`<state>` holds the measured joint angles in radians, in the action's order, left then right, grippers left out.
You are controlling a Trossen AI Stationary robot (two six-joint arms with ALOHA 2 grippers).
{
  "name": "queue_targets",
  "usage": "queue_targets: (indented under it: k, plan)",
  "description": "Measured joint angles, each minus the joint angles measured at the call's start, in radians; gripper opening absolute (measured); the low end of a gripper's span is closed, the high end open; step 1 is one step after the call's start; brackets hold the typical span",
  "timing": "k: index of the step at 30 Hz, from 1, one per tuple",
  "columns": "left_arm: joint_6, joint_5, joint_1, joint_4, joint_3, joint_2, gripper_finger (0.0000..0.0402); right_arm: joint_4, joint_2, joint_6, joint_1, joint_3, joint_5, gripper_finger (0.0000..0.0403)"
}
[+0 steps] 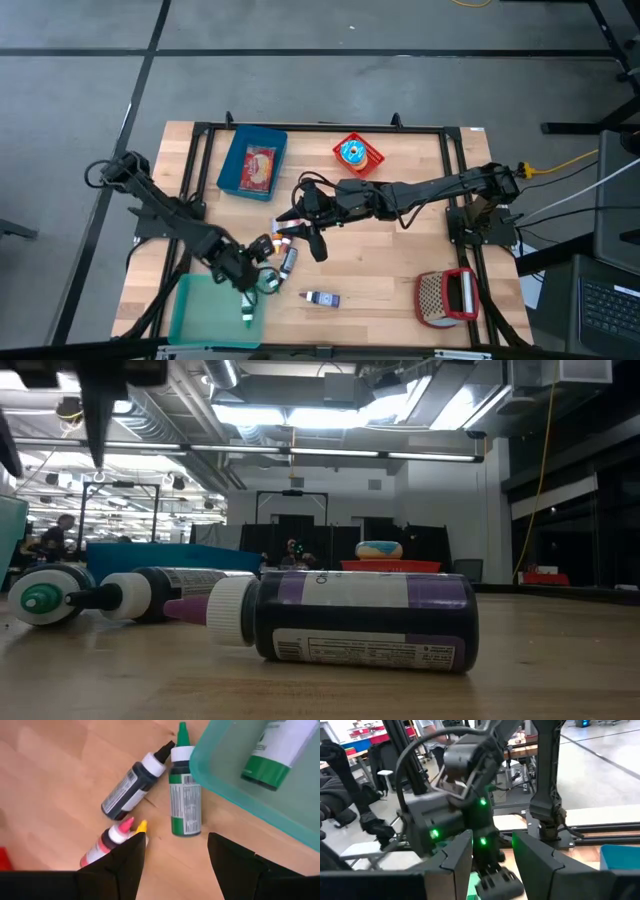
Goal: Pick & Place Food Item
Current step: Put the green food coloring bottle into the green bin
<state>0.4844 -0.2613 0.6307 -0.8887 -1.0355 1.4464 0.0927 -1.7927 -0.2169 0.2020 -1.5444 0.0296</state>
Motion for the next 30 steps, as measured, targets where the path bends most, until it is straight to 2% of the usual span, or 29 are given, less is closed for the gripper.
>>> queue_targets:
  k: [8, 15, 30]
  plan:
    - [0.093, 0.118, -0.096, 0.096, -0.001, 0.098, 0.0203, -0.035, 0.0, -0.003, 0.001, 0.0, 0.013, 0.0142]
    - [0.085, 0.187, -0.144, 0.107, -0.001, 0.154, 0.0207, -0.048, 0.0, -0.008, 0.005, 0.0, 0.013, 0.0142]
    - [0.079, 0.263, -0.201, 0.144, -0.001, 0.278, 0.0204, -0.048, 0.0, -0.01, 0.005, 0.0, 0.013, 0.0142]
